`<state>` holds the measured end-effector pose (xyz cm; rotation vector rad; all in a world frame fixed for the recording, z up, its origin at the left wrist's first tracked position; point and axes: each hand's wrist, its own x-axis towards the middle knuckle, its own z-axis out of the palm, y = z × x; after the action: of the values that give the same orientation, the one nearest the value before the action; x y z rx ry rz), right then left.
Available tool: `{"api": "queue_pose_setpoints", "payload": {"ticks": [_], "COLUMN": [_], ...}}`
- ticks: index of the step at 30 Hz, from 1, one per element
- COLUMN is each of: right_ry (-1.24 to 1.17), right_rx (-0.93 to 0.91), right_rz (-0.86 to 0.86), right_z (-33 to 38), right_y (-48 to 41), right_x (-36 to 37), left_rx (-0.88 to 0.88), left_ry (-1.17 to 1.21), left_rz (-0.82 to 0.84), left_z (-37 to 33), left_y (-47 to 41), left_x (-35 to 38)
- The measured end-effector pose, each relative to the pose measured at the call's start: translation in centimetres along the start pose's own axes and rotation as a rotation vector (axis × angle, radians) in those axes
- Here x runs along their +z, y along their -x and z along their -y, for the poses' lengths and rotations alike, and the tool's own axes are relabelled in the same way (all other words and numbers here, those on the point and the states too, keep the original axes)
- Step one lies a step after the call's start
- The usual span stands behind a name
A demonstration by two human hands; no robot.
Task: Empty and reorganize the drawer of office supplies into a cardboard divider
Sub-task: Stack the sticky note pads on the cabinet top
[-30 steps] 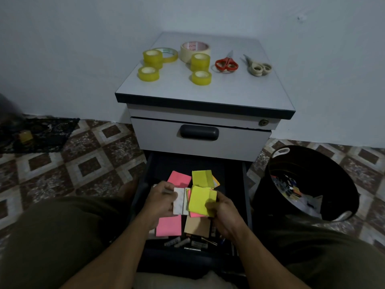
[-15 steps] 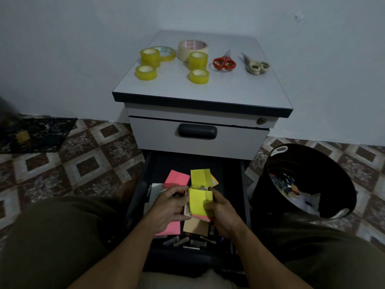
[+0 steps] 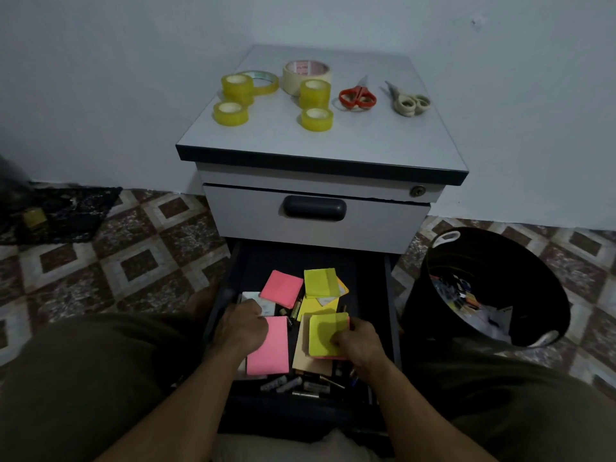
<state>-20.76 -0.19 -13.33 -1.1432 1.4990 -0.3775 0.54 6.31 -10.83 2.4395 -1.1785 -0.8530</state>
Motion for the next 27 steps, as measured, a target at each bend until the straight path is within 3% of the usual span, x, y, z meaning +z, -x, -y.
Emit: {"api": "queue_pose_setpoints", "payload": {"ticks": [4,13,21,27], "right_ry": [0.07,-0.008,-0.42,-0.443], "right_rx": [-0.032,-0.06,-0.046,-0.047], "right_rz": [0.023,0.018,-0.079,-0.012], "right_z": [0.6,0.9,2.0,1.7], "right_y": [0.1,0.2,-0.4,-0.1], "right_x": [0.3,0.1,-1.3,-0.6], "left_rx": [-0.059,-0.057,-0.068,-0.048], "left_ry": [-0.029,0.284,0.532,0.526], "left_rz": [0.105,0.039,0.004,0.03], "left_z": [0.0,0.9,0.7,0.4], "left_y": [0.4,0.6,-0.1,0.2], "left_x": [0.4,1.4,1.7,1.9]}}
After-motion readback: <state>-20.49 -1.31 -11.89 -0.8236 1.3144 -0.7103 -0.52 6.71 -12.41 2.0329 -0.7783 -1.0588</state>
